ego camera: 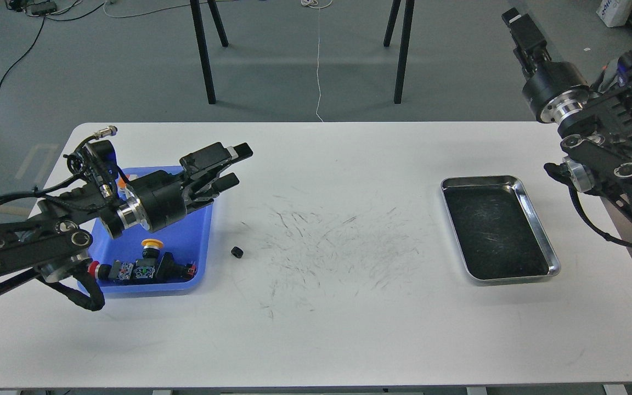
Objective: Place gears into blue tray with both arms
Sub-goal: 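Raise the right arm away and swing the left hand over the blue tray, then lower the left hand toward the black gear beside the blue tray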
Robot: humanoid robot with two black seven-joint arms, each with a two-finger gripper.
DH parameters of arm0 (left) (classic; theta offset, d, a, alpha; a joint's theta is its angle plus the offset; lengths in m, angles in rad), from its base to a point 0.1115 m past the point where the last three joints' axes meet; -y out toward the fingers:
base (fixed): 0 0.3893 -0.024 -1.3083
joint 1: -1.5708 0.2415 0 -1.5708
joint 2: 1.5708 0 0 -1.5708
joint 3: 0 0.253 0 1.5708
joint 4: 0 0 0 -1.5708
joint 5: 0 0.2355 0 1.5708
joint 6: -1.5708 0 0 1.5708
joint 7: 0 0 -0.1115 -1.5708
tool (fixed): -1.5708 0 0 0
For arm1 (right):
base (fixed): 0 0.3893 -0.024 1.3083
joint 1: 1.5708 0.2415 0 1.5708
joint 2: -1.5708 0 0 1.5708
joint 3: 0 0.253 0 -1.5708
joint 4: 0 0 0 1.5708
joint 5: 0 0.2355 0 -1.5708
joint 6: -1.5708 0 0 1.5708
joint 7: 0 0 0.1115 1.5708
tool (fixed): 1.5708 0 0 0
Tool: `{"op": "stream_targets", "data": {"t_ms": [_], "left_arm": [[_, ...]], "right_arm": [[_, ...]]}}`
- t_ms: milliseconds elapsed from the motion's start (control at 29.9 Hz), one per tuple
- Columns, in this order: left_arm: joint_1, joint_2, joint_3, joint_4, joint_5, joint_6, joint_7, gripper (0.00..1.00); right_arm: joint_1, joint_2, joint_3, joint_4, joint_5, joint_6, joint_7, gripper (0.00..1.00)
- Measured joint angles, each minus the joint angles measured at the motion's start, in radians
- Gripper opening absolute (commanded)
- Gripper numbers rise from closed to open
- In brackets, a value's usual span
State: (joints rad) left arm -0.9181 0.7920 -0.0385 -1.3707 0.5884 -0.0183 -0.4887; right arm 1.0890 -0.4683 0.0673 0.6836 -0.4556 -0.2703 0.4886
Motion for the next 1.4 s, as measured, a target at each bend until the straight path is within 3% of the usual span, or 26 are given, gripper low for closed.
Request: {"op": "stream_targets", "data": {"t_ms": [67,201,334,535,769,1070,1404], "left_arm": [[0.022,-0.007,-0.061,0.000,-0.050,0.068,0.000,1.00],[0.075,-0.054,-0.098,-0.011,-0.083,0.304,0.000,1.00],[0.093,-0.084,-0.127,-0.018,-0.109,0.370,0.000,1.00],[0.102,-0.161,-0.166,-0.040,-0.189,0.351,0.000,1.00],[0.060,-0.131,-0.139,-0.095,-0.183,0.239,0.000,1.00],[-0.251,0.021,0.295,-0.126,-0.038,0.187,0.000,1.00],[-0.356,0.125,0.544,-0.115,0.324,0.185,0.000,1.00]], "right_arm": [[-0.006,0.000,0.000,0.000,0.000,-0.001,0.000,0.93],[-0.013,-0.002,0.000,0.004,0.000,-0.001,0.000,0.93],[-0.013,-0.004,0.021,0.001,0.002,0.003,0.000,0.95],[-0.032,-0.021,0.081,0.000,0.056,0.026,0.000,0.95],[-0.103,-0.048,0.137,0.005,0.136,0.038,0.000,0.95],[-0.195,-0.063,0.211,0.005,0.138,0.044,0.000,0.95],[-0.235,-0.084,0.234,0.008,0.138,0.049,0.000,0.95]]}}
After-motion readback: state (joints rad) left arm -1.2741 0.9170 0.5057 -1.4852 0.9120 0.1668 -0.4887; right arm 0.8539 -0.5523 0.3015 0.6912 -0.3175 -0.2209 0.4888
